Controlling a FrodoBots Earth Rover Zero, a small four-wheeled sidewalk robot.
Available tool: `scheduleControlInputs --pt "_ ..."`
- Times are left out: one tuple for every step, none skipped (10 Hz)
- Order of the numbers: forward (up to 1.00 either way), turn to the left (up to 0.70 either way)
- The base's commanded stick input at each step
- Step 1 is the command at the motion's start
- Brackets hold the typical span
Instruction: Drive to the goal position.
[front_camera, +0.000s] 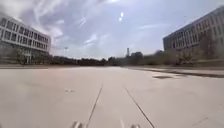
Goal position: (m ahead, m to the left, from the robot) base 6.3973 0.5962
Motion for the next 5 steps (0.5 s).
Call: scheduleControlInputs --pt "0.7 0.0" --pt "0.7 0.0" --pt "0.7 0.0" --pt "0.7 0.0" --pt "0.7 0.0"
